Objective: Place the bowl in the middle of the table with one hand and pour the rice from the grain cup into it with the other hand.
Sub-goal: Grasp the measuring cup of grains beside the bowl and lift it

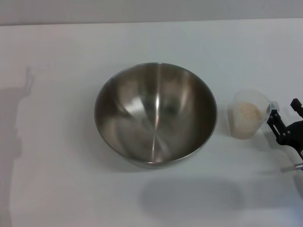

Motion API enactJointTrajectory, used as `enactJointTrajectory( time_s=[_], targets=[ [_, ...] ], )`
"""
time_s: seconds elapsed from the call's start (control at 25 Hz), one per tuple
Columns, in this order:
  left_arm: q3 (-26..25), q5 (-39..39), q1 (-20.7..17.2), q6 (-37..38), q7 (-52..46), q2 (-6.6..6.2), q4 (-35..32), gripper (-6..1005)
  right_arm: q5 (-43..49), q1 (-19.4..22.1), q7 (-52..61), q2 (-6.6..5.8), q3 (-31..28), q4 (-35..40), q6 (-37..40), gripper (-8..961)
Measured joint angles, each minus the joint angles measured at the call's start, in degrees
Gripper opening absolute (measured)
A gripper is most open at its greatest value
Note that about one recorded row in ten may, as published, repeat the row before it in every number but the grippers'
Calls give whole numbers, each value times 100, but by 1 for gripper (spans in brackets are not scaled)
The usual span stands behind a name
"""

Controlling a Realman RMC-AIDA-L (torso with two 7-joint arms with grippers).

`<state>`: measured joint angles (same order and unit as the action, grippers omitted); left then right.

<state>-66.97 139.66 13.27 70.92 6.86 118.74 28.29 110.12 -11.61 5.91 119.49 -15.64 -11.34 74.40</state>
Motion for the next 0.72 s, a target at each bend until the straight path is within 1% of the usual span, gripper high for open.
enactJointTrajectory(
  time_s=[0.12, 0.56, 0.72],
  targets=[
    [0, 0, 0, 0, 0, 0, 0, 829, 0, 0, -6, 1, -4, 0, 3, 630],
    [9, 0, 0, 0, -51, 0, -2, 829, 0, -32, -13, 2, -9, 0, 5, 453],
    [9, 0, -1, 0, -53, 0, -5, 829, 4, -40, -14, -1, -9, 0, 7, 454]
  ],
)
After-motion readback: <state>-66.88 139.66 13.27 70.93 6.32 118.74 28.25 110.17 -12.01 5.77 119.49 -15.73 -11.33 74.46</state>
